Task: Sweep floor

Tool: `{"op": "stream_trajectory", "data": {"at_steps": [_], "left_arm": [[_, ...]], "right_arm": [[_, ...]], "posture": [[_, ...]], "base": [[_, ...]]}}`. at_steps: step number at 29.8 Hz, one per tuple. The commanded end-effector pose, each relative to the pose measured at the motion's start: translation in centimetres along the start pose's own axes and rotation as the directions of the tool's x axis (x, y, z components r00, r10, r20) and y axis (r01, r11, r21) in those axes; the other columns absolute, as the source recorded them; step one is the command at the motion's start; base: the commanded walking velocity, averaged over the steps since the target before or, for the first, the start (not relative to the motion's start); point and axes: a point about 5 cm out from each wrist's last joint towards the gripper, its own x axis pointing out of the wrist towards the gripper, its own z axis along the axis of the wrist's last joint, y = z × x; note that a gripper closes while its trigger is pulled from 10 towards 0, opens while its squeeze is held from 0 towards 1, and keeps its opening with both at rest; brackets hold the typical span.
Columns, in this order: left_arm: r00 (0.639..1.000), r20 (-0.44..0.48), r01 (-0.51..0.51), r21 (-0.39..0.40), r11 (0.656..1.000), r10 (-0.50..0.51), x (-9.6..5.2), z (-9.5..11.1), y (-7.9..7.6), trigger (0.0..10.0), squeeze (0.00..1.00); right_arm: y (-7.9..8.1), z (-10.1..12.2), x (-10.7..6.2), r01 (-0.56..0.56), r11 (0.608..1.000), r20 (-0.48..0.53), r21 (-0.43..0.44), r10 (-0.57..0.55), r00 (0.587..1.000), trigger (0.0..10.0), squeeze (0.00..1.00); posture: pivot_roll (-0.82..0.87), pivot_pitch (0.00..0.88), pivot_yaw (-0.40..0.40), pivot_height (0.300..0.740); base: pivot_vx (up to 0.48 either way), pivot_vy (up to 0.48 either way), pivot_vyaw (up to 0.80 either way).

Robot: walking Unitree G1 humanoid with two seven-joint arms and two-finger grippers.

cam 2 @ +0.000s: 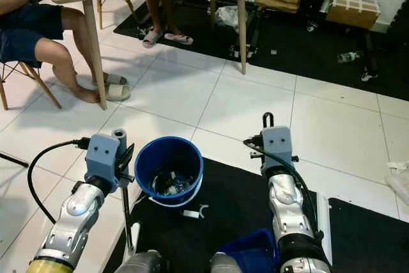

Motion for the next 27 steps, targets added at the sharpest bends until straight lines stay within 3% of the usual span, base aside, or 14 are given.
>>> {"op": "stream_trajectory", "data": {"at_steps": [1, 4, 6, 12, 15, 22, 27], "left_arm": [[1.0, 0.007, 0.006, 0.013, 1.0, -0.006, 0.1, 0.0, -0.2, 10.0, 0.0], [1.0, 0.008, 0.006, 0.014, 1.0, -0.006, 0.1, 0.1, -0.2, 10.0, 0.0], [1.0, 0.009, 0.008, 0.015, 1.0, -0.008, 0.2, 0.1, -0.2, 10.0, 0.0], [1.0, 0.012, 0.013, 0.015, 1.0, -0.014, 0.3, 0.1, -0.4, 10.0, 0.0], [1.0, 0.014, 0.016, 0.015, 1.0, -0.016, 0.3, 0.1, -0.4, 10.0, 0.0], [1.0, 0.014, 0.02, 0.016, 1.0, -0.02, 0.4, 0.1, -0.5, 10.0, 0.0], [1.0, 0.016, 0.022, 0.016, 1.0, -0.022, 0.4, 0.2, -0.5, 10.0, 0.0]], "right_arm": [[0.6, 0.2, 0.2, -0.018, 0.998, 0.002, 0.061, 0.018, 1.0, 10.0, 0.0], [1.1, 0.9, 0.1, -0.055, 0.998, 0.074, 0.04, 0.052, 0.996, 10.0, 0.0], [1.5, 2.1, 0.0, -0.064, 0.996, 0.178, -0.054, 0.073, 0.981, 10.0, 0.0], [1.8, 3.3, 0.0, -0.054, 0.988, 0.286, -0.147, 0.094, 0.954, 10.0, 0.0], [2.0, 4.5, -0.4, -0.019, 0.967, 0.386, -0.253, 0.119, 0.915, 10.0, 0.0], [2.2, 4.8, -0.4, -0.014, 0.955, 0.412, -0.296, 0.141, 0.9, 10.0, 0.0], [2.5, 3.6, -0.3, -0.03, 0.956, 0.376, -0.293, 0.144, 0.915, 10.0, 0.0]], "posture": [[0.03, 0.061, 0.025, 0.74], [0.03, 0.061, 0.025, 0.74], [0.03, 0.059, 0.025, 0.74], [0.03, 0.054, 0.024, 0.74], [0.03, 0.051, 0.023, 0.74], [0.03, 0.052, 0.025, 0.74], [0.04, 0.056, 0.025, 0.74]], "base": [[0.0, 0.0, 0.0], [0.0, 0.0, 0.0], [0.0, 0.0, 0.0], [0.0, 0.0, 0.0], [0.0, 0.0, 0.0], [0.0, 0.0, 0.0], [0.0, 0.0, 0.0]]}}
